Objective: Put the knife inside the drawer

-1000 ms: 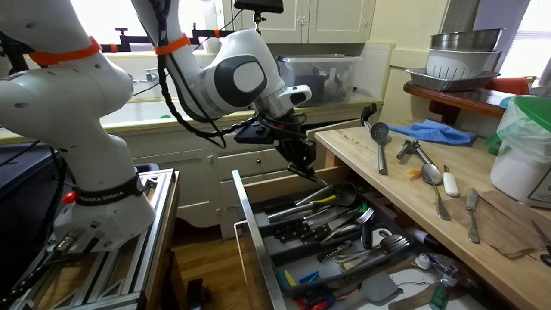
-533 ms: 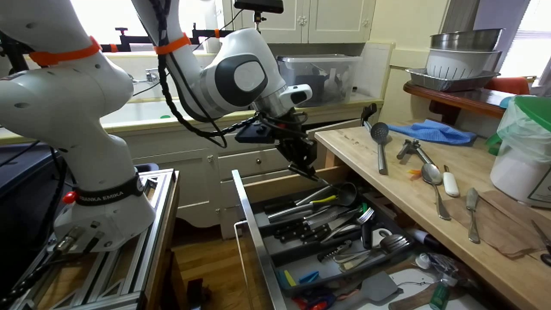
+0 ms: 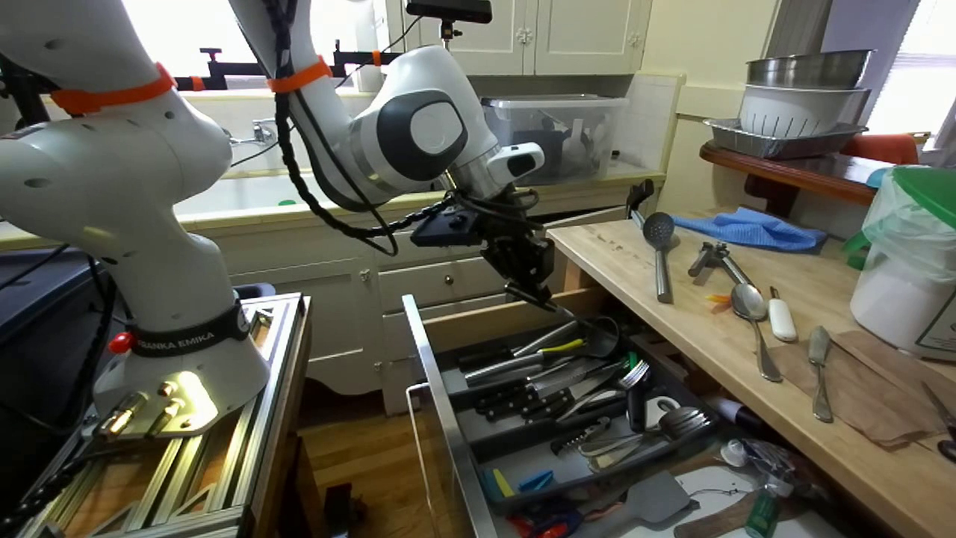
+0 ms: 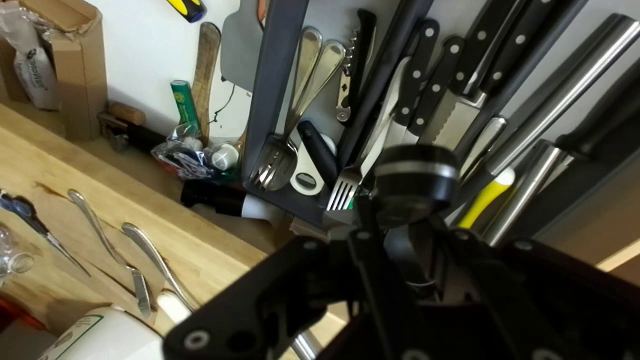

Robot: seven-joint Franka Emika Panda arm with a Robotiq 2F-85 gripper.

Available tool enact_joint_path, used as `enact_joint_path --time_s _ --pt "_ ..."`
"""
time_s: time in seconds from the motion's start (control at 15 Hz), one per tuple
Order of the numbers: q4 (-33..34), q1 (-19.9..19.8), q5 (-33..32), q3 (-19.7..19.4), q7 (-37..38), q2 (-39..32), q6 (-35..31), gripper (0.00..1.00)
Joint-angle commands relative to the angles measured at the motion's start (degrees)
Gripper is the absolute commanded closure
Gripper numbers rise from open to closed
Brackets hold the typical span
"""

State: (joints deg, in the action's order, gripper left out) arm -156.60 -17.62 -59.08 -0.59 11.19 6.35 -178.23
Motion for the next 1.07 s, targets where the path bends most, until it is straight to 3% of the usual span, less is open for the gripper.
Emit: enact_joint_path --time_s 0.0,1.0 --pt "1.0 -1.3 -4.0 0.4 2.2 -0.2 -1.5 0.94" --pt "3.3 -3.3 -16.0 0.2 10.1 -2.1 -4.7 0.94"
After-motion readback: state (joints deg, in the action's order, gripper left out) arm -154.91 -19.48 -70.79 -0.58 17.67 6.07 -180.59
